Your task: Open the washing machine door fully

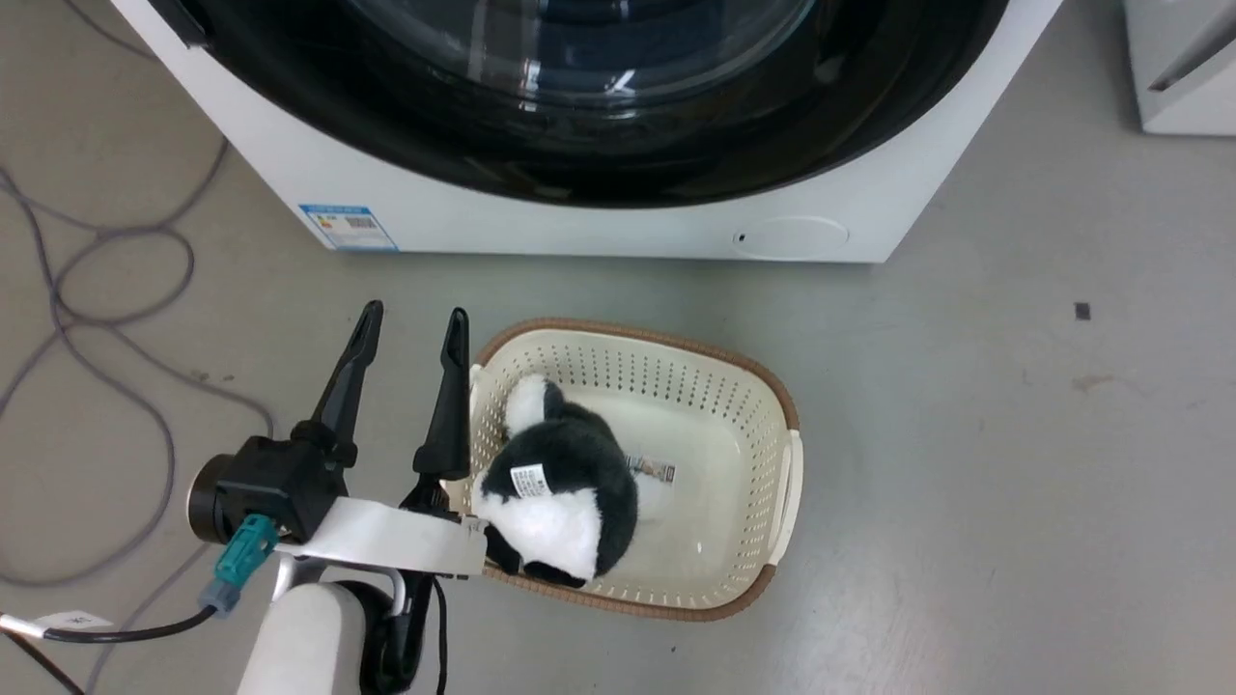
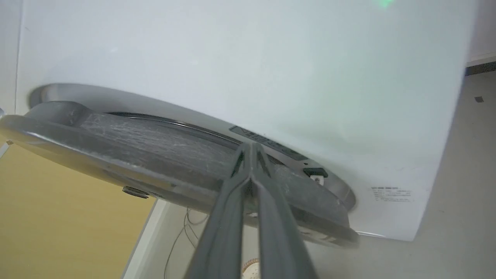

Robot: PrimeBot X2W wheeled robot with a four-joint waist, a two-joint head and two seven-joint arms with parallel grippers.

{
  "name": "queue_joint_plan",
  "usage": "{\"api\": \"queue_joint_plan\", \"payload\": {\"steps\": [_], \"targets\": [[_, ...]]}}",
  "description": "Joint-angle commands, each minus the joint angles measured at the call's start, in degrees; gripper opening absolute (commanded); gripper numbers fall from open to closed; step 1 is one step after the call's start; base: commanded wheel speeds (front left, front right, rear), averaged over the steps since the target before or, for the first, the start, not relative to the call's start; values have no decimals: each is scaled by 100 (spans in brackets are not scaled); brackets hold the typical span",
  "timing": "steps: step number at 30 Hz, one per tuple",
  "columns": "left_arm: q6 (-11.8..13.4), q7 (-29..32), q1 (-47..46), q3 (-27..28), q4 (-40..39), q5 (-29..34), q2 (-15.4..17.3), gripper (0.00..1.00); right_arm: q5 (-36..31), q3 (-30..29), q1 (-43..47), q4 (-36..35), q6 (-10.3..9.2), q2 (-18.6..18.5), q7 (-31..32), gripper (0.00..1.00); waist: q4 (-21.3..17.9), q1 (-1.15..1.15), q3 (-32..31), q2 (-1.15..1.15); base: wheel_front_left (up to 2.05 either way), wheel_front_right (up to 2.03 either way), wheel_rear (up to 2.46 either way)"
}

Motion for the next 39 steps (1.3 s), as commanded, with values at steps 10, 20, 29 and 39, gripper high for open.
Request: {"api": "queue_joint_plan", "payload": {"steps": [10, 20, 29, 39], "targets": [[-86, -161, -304, -34, 15, -186, 5, 100, 424, 627, -933, 686, 6, 234, 723, 0, 93, -1, 298, 0, 0, 0, 0], [-48, -213, -328, -83, 46, -245, 5, 100, 708, 867, -1049, 942, 6, 436, 1781, 0, 103, -1, 260, 0, 0, 0, 0], [-39, -213, -184, -93, 181, -193, 5, 100, 876, 849, -451, 627, 6, 452, 2343, 0, 64, -1, -90, 0, 0, 0, 0], [-20, -213, 227, -29, 367, -29, 5, 100, 1172, 781, 757, -172, 6, 394, 2673, 0, 25, -1, -682, 0, 0, 0, 0]]}}
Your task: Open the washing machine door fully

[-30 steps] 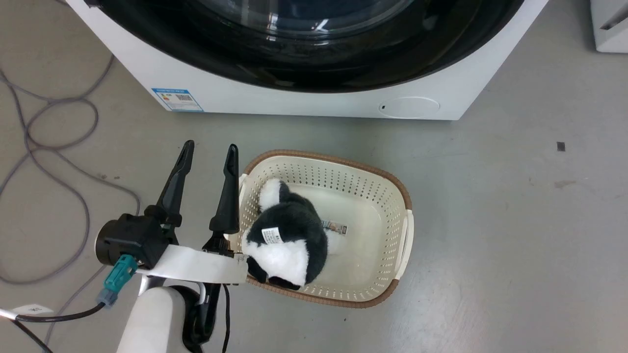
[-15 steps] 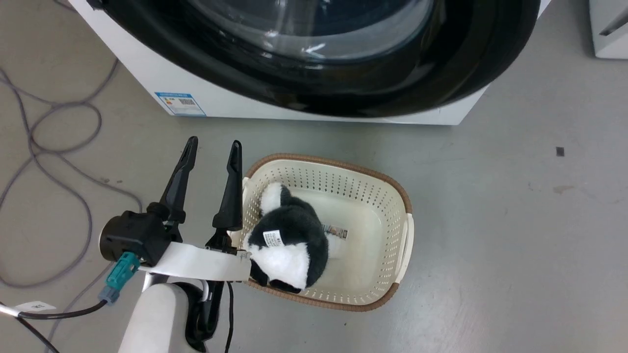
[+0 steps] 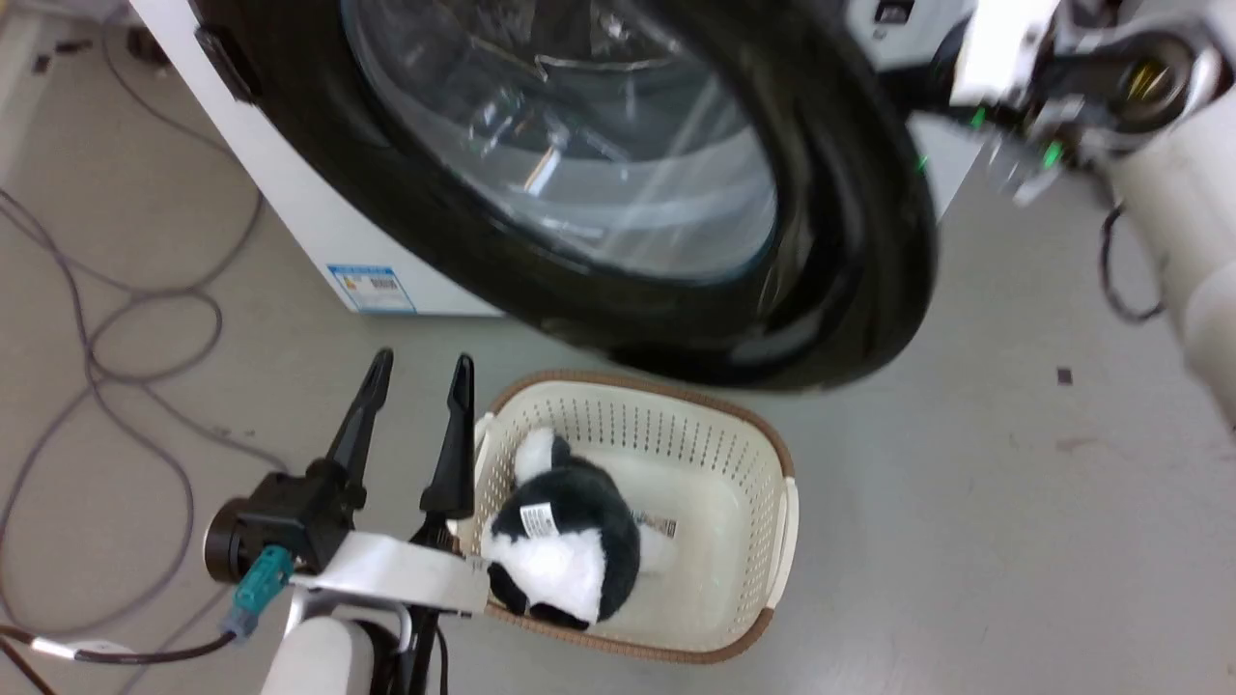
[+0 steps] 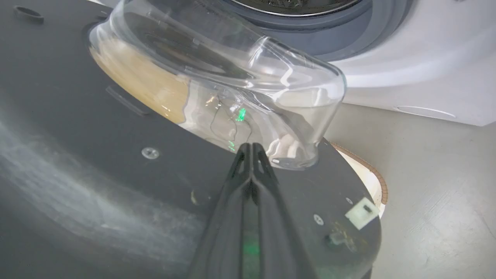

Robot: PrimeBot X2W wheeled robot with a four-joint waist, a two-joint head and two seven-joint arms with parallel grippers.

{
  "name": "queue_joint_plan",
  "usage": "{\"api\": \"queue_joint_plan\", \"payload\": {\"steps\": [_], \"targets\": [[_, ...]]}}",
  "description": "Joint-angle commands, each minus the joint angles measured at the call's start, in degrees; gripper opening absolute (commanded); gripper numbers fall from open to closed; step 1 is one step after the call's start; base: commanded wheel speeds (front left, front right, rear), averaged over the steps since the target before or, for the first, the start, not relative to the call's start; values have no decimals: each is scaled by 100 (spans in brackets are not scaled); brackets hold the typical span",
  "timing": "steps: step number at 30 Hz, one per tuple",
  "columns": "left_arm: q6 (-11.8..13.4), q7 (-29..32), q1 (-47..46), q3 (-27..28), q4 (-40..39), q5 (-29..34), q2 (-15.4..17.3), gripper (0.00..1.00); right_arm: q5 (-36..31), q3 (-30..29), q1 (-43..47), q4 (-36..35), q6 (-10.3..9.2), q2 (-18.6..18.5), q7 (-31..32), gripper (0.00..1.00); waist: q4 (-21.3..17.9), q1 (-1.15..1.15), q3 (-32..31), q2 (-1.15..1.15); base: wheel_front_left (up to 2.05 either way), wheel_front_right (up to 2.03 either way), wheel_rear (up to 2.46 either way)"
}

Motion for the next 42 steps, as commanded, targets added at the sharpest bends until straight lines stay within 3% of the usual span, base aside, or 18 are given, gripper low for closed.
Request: {"api": "queue_joint_plan", "payload": {"steps": [1, 12, 32, 40, 41, 42], "targets": [[8, -30, 56, 10, 16, 39, 4, 100, 32, -6, 132, -43, 7, 22, 26, 0, -15, 0, -114, 0, 0, 0, 0], [25, -30, 378, 9, 146, 138, 4, 100, 398, -105, 1358, -977, 7, 115, 209, 0, 16, 0, -522, 0, 0, 0, 0], [84, -30, 546, -160, 238, 124, 4, 100, 561, 209, 2704, -3105, 7, 296, 516, 0, -86, 0, -803, 0, 0, 0, 0], [88, -30, 602, -203, 290, 112, 4, 100, 435, 172, 3212, -3899, 7, 182, 122, 0, -111, 0, -892, 0, 0, 0, 0], [93, -30, 613, -209, 295, 108, 4, 100, 382, 83, 3289, -3970, 7, 156, -100, 29, -116, 0, -904, 0, 0, 0, 0], [98, -30, 625, -208, 298, 105, 4, 100, 316, 2, 3379, -4015, 7, 132, -328, 49, -126, 0, -922, 0, 0, 0, 0]]}}
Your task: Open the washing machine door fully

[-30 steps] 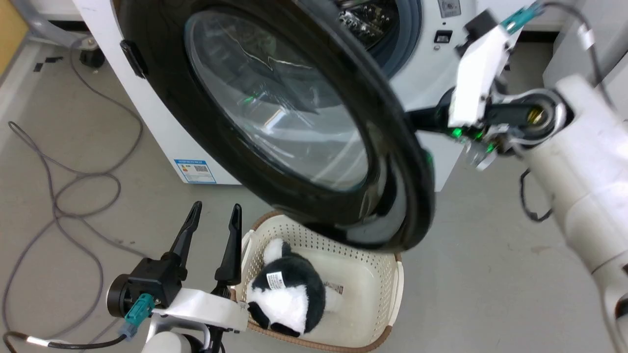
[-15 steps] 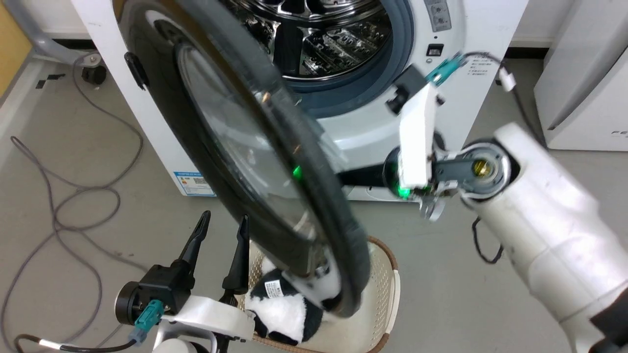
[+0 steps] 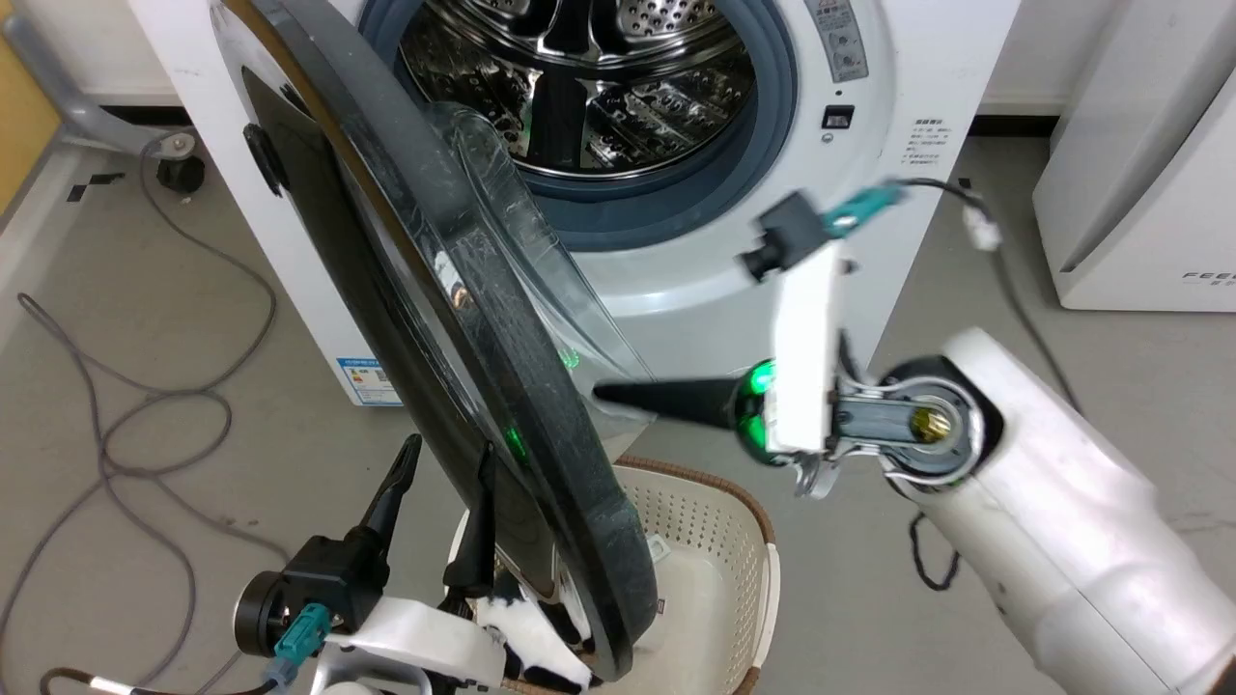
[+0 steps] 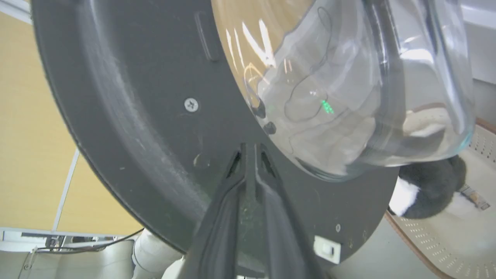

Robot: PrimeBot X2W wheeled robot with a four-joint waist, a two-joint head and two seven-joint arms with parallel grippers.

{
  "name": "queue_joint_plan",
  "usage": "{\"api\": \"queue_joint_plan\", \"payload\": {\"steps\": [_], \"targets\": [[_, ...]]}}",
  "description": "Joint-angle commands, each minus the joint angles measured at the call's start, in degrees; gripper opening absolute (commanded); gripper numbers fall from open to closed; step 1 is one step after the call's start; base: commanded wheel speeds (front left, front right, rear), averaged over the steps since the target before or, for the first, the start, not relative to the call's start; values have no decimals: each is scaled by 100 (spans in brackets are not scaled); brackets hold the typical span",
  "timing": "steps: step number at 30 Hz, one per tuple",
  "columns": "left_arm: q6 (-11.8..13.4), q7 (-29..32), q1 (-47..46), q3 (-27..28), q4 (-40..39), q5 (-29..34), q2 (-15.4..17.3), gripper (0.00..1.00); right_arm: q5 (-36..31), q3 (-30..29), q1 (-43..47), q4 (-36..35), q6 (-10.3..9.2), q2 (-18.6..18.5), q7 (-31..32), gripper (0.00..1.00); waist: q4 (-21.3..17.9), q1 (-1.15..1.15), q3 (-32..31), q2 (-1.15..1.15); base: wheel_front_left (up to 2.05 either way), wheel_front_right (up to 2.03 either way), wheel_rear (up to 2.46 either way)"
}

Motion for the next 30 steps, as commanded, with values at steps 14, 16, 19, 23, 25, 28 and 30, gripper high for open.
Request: {"api": "queue_joint_plan", "payload": {"steps": [14, 16, 19, 23, 25, 28, 30], "targets": [[114, -30, 302, -16, 83, -51, 5, 100, -603, -1815, 2603, -689, 6, -452, -3695, 100, -98, 1, -390, 0, 0, 0, 0], [119, -30, 328, 9, 87, -36, 5, 100, -739, -2066, 2920, -710, 6, -436, -4140, 100, -127, 1, -414, 0, 0, 0, 0], [117, -30, 341, 52, 97, -2, 5, 100, -1189, -2353, 3319, -676, 6, -454, -4754, 100, -155, 1, -444, 0, 0, 0, 0], [149, -30, 355, 161, 91, 21, 5, 100, -1942, -2785, 3715, -707, 6, -295, -5519, 100, -183, 1, -451, 0, 0, 0, 0], [168, -30, 354, 218, 81, 26, 5, 100, -2442, -3102, 3862, -744, 6, -213, -5735, 100, -185, 1, -450, 0, 0, 0, 0], [177, -30, 357, 280, 74, 34, 5, 100, -3439, -3692, 4063, -925, 6, 42, -5881, 100, -175, 1, -460, 0, 0, 0, 0], [173, -30, 351, 313, 70, 49, 5, 100, -4288, -4089, 4187, -1215, 6, 278, -5914, 100, -162, 1, -458, 0, 0, 0, 0]]}}
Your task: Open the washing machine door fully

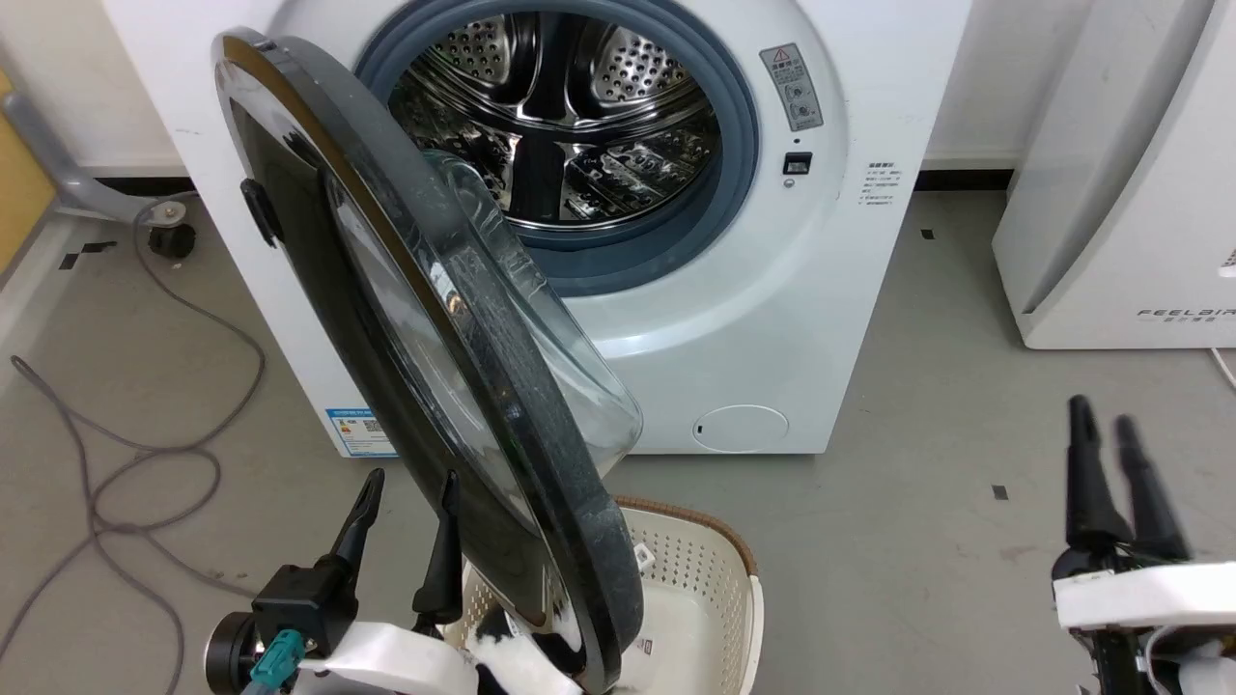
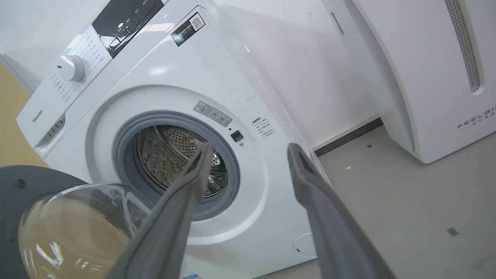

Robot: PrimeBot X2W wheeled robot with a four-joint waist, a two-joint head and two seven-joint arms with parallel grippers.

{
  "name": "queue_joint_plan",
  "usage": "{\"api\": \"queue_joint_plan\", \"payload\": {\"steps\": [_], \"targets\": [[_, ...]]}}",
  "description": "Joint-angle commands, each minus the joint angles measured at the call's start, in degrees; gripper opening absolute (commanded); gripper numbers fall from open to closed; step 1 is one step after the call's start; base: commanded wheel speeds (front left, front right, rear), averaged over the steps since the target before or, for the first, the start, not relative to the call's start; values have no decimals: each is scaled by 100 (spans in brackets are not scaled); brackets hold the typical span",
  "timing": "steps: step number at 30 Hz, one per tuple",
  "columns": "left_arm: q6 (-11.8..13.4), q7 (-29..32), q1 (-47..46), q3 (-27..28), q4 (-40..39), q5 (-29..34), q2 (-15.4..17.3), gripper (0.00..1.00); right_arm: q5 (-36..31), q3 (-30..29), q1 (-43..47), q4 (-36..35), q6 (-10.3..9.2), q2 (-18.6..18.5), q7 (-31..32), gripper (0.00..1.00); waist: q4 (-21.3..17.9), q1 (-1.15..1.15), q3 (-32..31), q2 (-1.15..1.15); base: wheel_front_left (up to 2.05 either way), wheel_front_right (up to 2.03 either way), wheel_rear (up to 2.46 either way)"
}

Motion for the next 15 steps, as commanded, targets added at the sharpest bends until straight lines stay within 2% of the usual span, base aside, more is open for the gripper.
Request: {"api": "queue_joint_plan", "payload": {"steps": [1, 4, 5, 6, 7, 9, 15], "targets": [[19, -30, 76, 39, -9, 42, 5, 100, -517, -202, 140, -235, 7, 180, -38, 100, 15, 0, -3, 0, 0, 0, 0], [20, -30, 52, 81, 0, 47, 5, 100, -1892, -587, 377, -852, 7, 494, -46, 100, 44, 0, -7, 0, 0, 0, 0], [20, -30, 52, 81, 0, 47, 5, 100, -1892, -587, 377, -852, 7, 494, -46, 100, 44, 0, -7, 0, 0, 0, 0], [24, -30, 44, 100, 10, 43, 5, 100, -2659, -615, 557, -1197, 7, 605, 28, 100, 56, 0, -17, 0, 0, 0, 0], [24, -30, 44, 100, 10, 43, 5, 100, -2659, -615, 557, -1197, 7, 605, 28, 100, 56, 0, -17, 0, 0, 0, 0], [25, -30, 39, 125, 19, 47, 5, 100, -3488, -444, 800, -1564, 7, 663, 280, 100, 68, 0, -22, 0, 0, 0, 0], [27, -30, 55, 137, 58, 167, 5, 100, -3867, 9, 1199, -1585, 7, 671, 544, 100, 86, 0, -21, 0, 0, 0, 0]]}}
